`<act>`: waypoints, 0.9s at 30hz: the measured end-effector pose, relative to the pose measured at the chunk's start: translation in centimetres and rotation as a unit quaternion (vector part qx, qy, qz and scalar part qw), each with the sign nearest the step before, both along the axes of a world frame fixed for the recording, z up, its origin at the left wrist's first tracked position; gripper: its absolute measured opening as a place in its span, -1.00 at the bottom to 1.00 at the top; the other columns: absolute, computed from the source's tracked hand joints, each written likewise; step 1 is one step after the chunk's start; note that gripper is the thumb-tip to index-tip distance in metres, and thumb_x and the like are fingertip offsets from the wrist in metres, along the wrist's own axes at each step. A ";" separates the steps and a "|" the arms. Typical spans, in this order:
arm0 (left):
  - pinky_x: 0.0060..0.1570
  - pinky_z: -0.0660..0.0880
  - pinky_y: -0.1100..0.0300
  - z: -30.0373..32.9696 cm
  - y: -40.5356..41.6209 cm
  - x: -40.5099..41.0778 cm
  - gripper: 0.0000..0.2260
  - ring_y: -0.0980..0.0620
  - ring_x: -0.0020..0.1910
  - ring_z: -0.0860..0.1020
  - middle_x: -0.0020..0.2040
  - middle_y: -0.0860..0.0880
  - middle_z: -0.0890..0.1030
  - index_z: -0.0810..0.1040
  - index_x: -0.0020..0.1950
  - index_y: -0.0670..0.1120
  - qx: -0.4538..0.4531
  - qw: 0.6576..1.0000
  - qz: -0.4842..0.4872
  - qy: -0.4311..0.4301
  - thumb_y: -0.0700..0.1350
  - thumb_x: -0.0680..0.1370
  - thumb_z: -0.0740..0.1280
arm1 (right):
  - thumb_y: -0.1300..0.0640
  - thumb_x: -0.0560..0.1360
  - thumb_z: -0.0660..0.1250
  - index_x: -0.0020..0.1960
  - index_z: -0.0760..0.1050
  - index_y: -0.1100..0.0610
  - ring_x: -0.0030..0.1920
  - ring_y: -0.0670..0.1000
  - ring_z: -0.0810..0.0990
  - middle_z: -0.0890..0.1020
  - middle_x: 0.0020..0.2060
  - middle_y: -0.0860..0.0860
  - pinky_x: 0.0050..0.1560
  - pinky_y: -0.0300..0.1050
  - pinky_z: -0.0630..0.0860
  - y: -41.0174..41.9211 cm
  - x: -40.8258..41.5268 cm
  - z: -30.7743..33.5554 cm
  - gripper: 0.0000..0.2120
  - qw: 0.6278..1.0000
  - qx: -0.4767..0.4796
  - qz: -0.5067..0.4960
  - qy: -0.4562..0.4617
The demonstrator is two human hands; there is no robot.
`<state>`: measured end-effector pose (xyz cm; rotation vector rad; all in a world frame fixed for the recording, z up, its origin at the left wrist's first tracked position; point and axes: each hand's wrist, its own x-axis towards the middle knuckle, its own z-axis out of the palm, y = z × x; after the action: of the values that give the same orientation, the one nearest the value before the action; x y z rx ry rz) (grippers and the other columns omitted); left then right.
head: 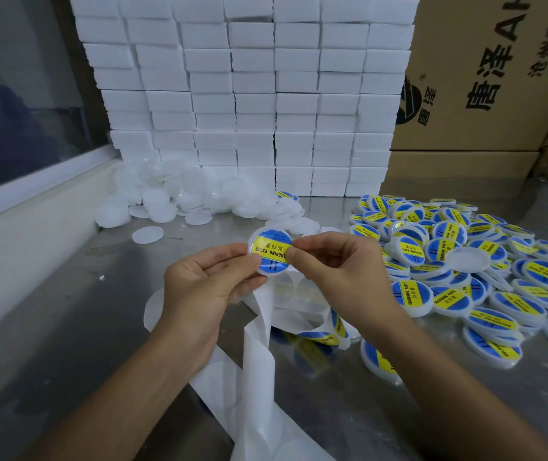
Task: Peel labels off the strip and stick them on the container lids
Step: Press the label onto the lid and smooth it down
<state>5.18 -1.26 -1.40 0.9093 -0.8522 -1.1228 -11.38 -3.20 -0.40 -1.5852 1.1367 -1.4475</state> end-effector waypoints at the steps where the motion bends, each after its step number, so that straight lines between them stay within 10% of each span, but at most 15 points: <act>1: -0.24 0.61 0.21 0.0 0.0 0.0 -0.67 -0.10 -0.17 0.71 -0.15 -0.19 0.71 0.67 -0.13 -0.18 -0.002 1.000 -0.001 -0.003 -0.12 0.15 0.53 | 0.16 0.41 0.52 -0.17 0.67 0.01 -0.27 0.06 0.66 0.71 -0.30 -0.05 -0.25 -0.10 0.62 0.0 0.0 -0.1 -0.93 1.000 -0.015 -0.014 0.020; 6: -0.20 0.62 0.19 0.3 0.4 -0.3 -0.78 -0.08 -0.21 0.70 -0.21 -0.18 0.70 0.71 -0.24 -0.07 -0.037 0.998 -0.050 -0.001 -0.14 0.13 0.53 | 0.12 0.44 0.49 -0.09 0.68 0.04 -0.40 -0.10 0.56 0.69 -0.29 -0.11 -0.34 -0.27 0.48 -0.1 0.2 -0.5 -0.94 0.988 -0.105 -0.058 0.100; 17: -0.05 0.60 0.18 0.5 0.3 -0.3 -0.62 -0.10 0.09 0.66 0.03 -0.22 0.68 0.59 0.21 -0.17 -0.049 0.986 -0.143 0.067 -0.27 0.40 0.33 | 0.01 0.33 0.57 0.07 0.53 -0.26 -0.28 -0.09 0.66 0.65 -0.13 -0.20 -0.28 -0.26 0.54 0.4 0.9 -0.5 -0.61 0.993 -0.110 0.018 0.050; 27: -0.06 0.60 0.18 0.2 0.2 -0.2 -0.68 -0.09 0.05 0.67 0.07 -0.18 0.69 0.68 0.12 -0.11 -0.048 0.981 -0.187 0.034 -0.25 0.40 0.32 | 0.20 0.52 0.38 -0.07 0.59 0.17 -0.48 0.00 0.61 0.67 -0.42 0.10 -0.45 -0.22 0.47 0.0 0.2 0.0 -0.96 0.994 -0.035 0.072 -0.072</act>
<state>5.03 -1.08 -1.17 0.6398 -1.0398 -1.4147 -11.16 -3.22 -0.42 -1.5491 0.8804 -1.4936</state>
